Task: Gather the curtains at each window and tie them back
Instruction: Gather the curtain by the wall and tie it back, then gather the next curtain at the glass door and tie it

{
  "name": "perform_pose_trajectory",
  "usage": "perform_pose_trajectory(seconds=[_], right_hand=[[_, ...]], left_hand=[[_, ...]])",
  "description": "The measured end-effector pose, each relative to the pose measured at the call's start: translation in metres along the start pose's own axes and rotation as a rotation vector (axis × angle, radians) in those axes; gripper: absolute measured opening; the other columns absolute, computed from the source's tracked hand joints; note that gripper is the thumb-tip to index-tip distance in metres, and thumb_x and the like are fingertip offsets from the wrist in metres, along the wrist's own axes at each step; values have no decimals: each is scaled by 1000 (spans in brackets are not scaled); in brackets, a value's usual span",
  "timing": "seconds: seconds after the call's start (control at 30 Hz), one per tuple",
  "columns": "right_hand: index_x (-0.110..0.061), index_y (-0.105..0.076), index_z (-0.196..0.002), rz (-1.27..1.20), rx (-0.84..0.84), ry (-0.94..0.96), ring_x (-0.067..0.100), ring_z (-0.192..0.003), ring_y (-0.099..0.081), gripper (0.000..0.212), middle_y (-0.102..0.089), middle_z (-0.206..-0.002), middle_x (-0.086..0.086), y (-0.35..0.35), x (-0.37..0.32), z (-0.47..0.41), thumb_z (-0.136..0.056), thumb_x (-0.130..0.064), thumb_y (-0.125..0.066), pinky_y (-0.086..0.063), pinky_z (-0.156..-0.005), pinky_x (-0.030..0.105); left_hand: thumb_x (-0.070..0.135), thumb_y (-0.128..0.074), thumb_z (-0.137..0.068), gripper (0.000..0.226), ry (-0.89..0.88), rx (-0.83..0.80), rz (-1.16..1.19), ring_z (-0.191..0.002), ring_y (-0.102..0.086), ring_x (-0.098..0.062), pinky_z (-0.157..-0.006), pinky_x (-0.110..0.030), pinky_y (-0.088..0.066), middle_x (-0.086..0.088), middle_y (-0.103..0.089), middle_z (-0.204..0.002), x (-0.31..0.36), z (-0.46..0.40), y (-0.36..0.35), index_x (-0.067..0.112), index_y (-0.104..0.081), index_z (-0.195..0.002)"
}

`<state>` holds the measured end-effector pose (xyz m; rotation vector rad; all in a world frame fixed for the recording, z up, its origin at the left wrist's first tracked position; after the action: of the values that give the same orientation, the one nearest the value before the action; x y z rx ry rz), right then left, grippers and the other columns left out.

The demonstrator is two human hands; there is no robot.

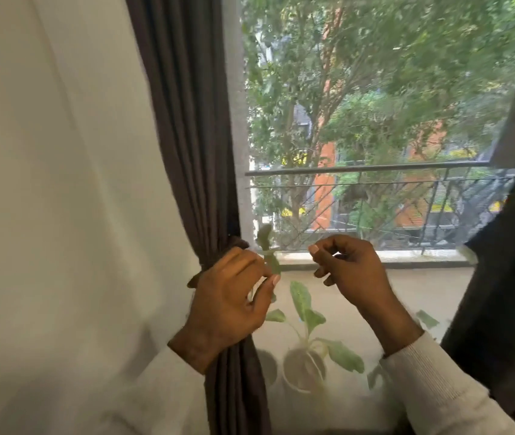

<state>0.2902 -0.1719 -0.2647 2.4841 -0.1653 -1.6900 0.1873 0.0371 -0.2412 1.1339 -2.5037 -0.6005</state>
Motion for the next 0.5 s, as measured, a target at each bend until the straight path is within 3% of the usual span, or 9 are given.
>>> perform_pose_trajectory(seconds=[0.17, 0.27, 0.37, 0.5], right_hand=[[-9, -74, -80, 56, 62, 32, 20, -59, -72, 18, -69, -67, 4, 99, 6, -15, -95, -17, -78, -55, -53, 37], [-11, -73, -78, 126, 97, 77, 21, -60, -74, 19, -71, -67, 7, 169, 2, -28, -95, -19, -78, -58, -55, 40], [-13, -70, -74, 134, 124, 130, 21, -57, -73, 24, -69, -61, 6, 238, -10, -38, -95, -19, -78, -58, -52, 40], [-4, -70, -81, 96, 121, 192, 22, -52, -67, 23, -68, -61, 11, 312, -37, -41, -98, -18, -75, -56, -50, 35]], left_hand=[[18, -73, -101, 15, -78, 14, 53, -85, -62, -21, -81, -34, -51, 2, -66, -91, 48, -51, -72, 12, -72, -88], [19, -71, -101, 15, -97, 62, 70, -84, -63, -22, -78, -39, -52, 3, -66, -89, 87, -87, -115, 13, -71, -87], [18, -72, -100, 12, -120, 113, 118, -85, -64, -21, -76, -36, -53, 4, -67, -90, 133, -132, -155, 14, -72, -89], [22, -71, -101, 14, -139, 136, 145, -82, -62, -19, -70, -38, -54, 6, -64, -88, 179, -200, -196, 16, -70, -88]])
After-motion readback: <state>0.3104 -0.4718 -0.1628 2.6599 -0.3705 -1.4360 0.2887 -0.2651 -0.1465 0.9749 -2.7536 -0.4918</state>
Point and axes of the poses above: each hand's wrist, its own z-axis away from the middle knuckle, its own y-axis out of the back of the hand, x = y × z, the point moved 6 cm from there along -z, towards the middle knuckle
